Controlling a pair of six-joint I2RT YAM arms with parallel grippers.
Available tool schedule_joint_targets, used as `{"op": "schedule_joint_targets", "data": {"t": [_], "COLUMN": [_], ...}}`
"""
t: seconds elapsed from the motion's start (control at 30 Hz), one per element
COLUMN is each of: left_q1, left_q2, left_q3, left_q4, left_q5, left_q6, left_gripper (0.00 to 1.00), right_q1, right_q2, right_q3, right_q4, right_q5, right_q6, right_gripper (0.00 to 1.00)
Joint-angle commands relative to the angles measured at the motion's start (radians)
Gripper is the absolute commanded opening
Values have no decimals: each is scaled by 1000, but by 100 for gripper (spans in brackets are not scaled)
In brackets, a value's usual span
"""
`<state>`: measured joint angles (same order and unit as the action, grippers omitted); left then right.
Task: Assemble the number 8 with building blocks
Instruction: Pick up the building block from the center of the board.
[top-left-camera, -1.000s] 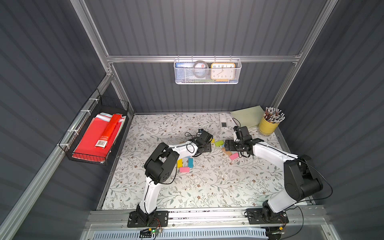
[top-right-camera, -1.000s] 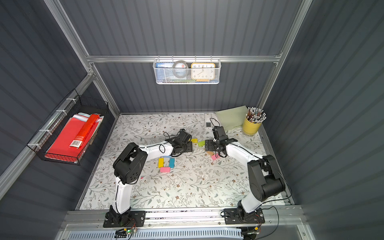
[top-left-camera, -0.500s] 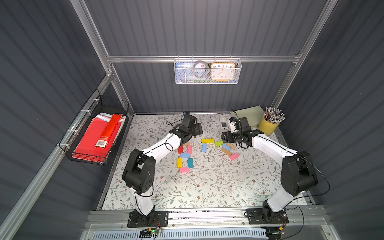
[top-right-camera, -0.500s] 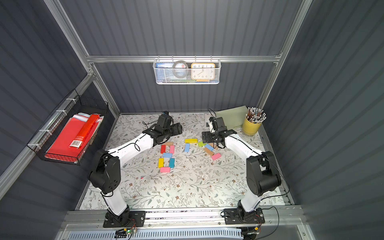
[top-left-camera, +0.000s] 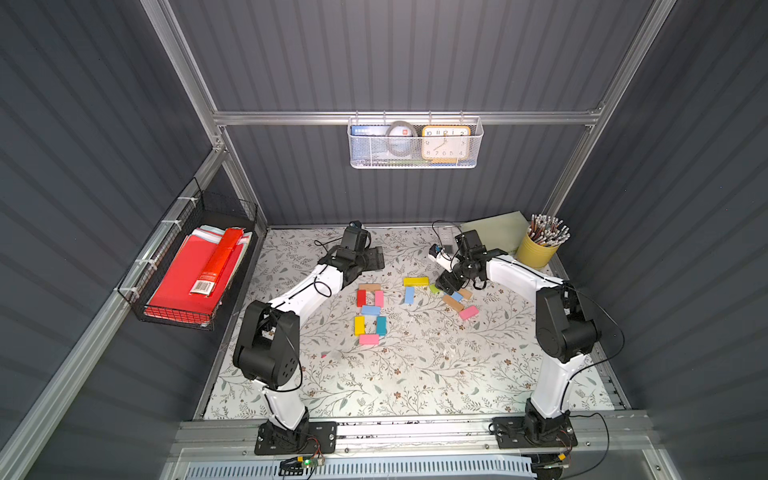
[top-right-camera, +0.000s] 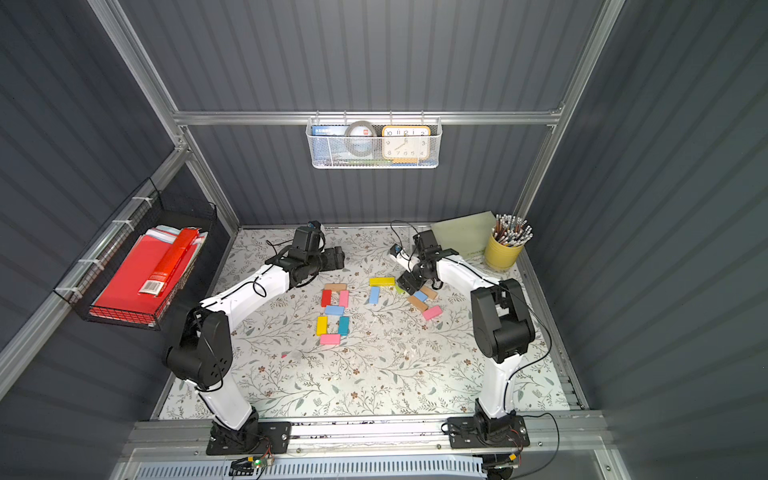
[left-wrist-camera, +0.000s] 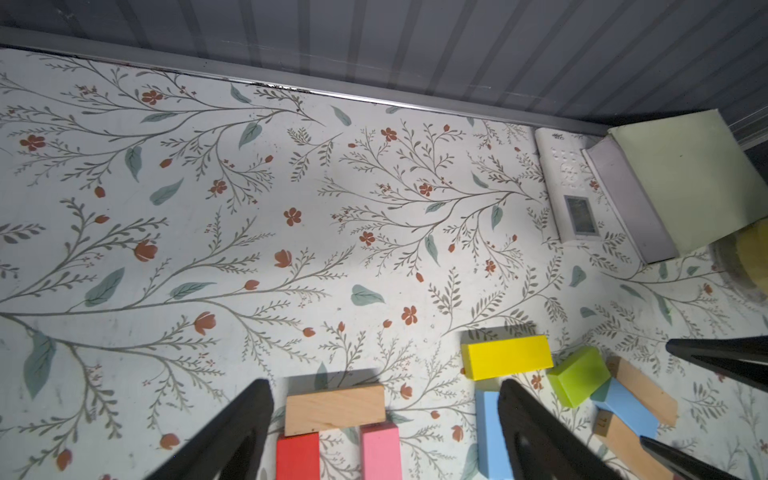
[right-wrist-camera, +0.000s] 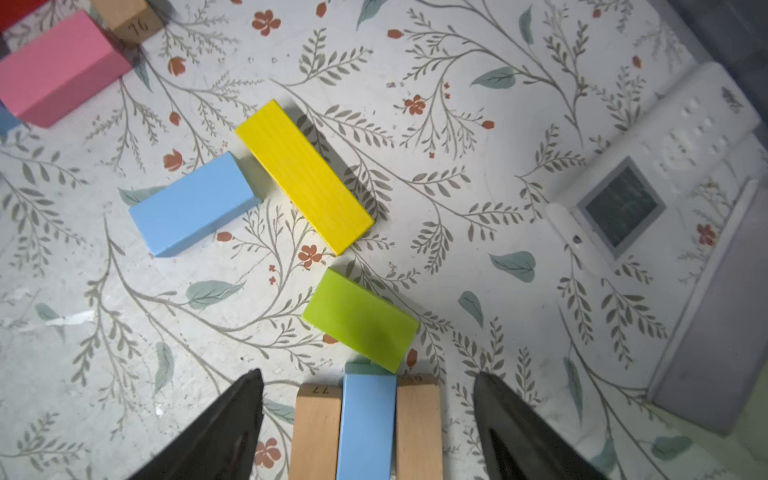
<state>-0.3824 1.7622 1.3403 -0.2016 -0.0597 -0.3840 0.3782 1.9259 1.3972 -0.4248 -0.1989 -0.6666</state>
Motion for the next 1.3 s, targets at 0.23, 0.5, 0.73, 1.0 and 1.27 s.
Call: {"op": "schedule_joint_targets", "data": {"t": [0.23,0.5,0.73,1.0,1.27], "left_q1": [30,33,33,33,34], "left_q2": [-31,-20,-18,-14,-7], "left_q3": [-47,-113,-141,-151,-150], "left_q4": [31,95,111,113,108], "left_q5": [2,5,-11,-17,-22], "left_q6": [120,137,151,155,156], "left_gripper": [89,89,89,89,89], "right_q1": [-19,-27,-27,-27,-28], "right_q2": [94,128,161,195,213], "right_q3": [92,93,110,117,115], "right_q4": [-36,-51,-35,-52,-56], "right_q5": [-42,-106,-129,-134,-118], "right_q6": [-259,-287,-294,-309,-308], "right_gripper": [85,85,87,87,75]}}
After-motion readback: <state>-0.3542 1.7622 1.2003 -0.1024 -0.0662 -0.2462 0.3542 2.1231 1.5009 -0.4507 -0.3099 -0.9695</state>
